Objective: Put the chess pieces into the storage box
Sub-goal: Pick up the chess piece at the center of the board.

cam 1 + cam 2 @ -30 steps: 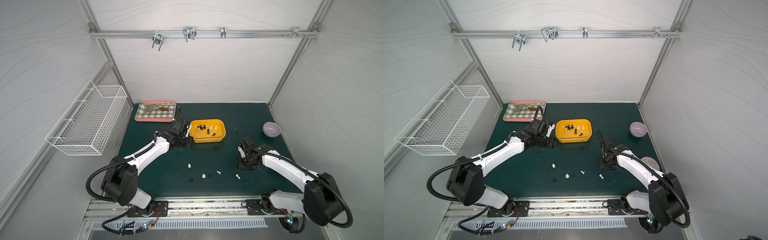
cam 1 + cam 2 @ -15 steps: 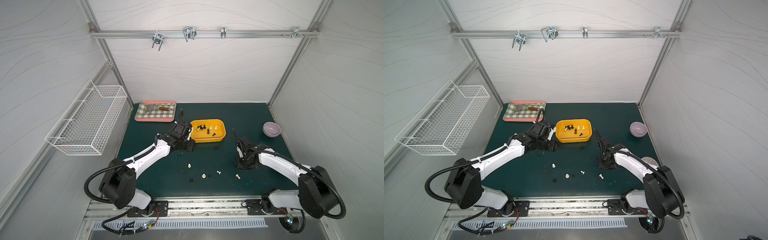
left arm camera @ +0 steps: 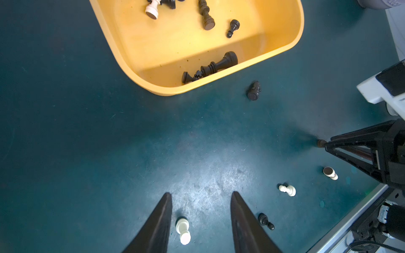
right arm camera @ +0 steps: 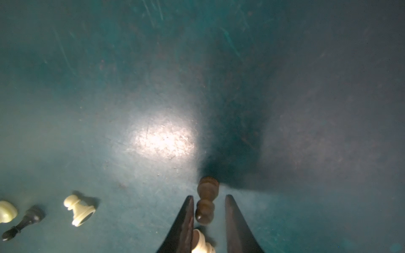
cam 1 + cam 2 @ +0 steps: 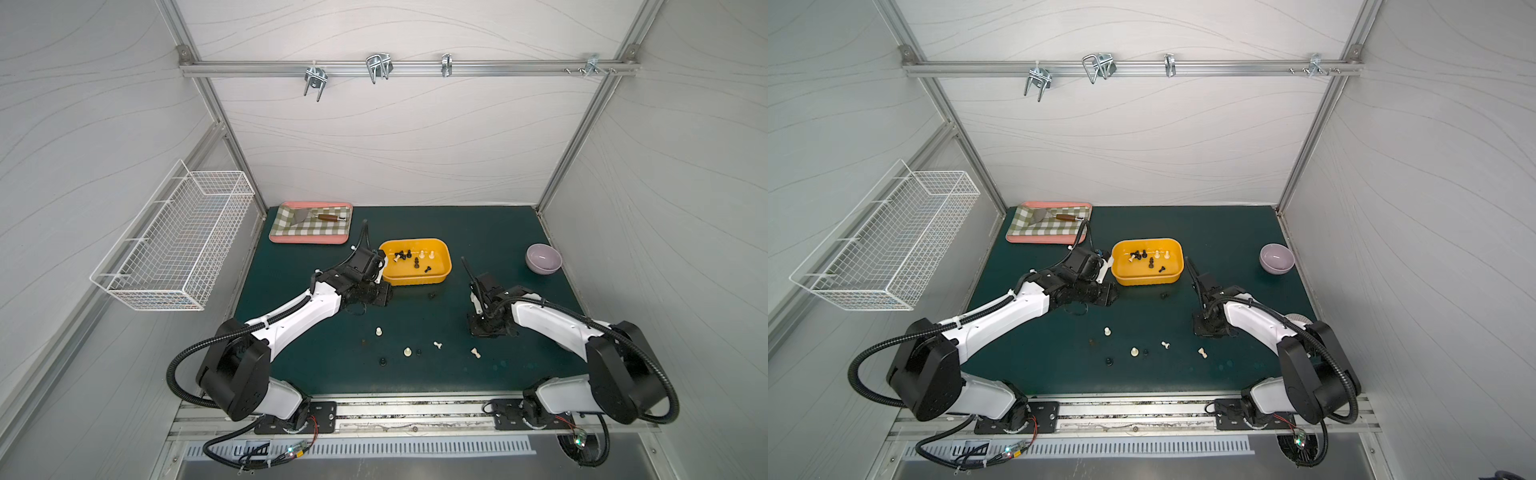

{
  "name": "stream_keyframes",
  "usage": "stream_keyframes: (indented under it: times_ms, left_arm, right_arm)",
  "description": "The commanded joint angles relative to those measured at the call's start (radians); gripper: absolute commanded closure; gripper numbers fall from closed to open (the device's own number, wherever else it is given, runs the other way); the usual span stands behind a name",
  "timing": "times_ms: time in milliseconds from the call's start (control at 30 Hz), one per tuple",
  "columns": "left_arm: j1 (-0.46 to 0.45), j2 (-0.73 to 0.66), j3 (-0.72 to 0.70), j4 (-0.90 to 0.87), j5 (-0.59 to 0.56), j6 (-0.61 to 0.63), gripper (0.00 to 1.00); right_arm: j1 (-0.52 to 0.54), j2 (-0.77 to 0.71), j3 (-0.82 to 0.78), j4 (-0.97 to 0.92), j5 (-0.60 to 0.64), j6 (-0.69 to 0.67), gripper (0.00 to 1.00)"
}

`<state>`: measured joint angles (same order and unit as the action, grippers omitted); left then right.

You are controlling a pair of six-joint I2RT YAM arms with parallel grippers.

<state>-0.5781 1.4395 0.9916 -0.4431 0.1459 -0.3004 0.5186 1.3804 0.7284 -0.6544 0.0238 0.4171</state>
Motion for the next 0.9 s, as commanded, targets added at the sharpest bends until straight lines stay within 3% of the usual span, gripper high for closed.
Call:
stream_keyframes:
  times_ms: [0, 533, 867]
  left_arm:
    - [-0.005, -0.015, 0.001, 0.032, -0.005, -0.016, 0.55]
    - [-0.010, -0.020, -0.006, 0.030, -0.005, -0.017, 0.55]
    - [-0.012, -0.057, -0.021, 0.007, -0.034, -0.028, 0.55]
  right_arm:
    - [0.009, 0.017, 0.017, 0.001, -0.006, -0.011, 0.76]
    - [0.008, -0.010, 0.009, 0.002, -0.004, -0.009, 0.87]
    - [0.009, -0.062, 0.099, -0.057, -0.012, -0.035, 0.87]
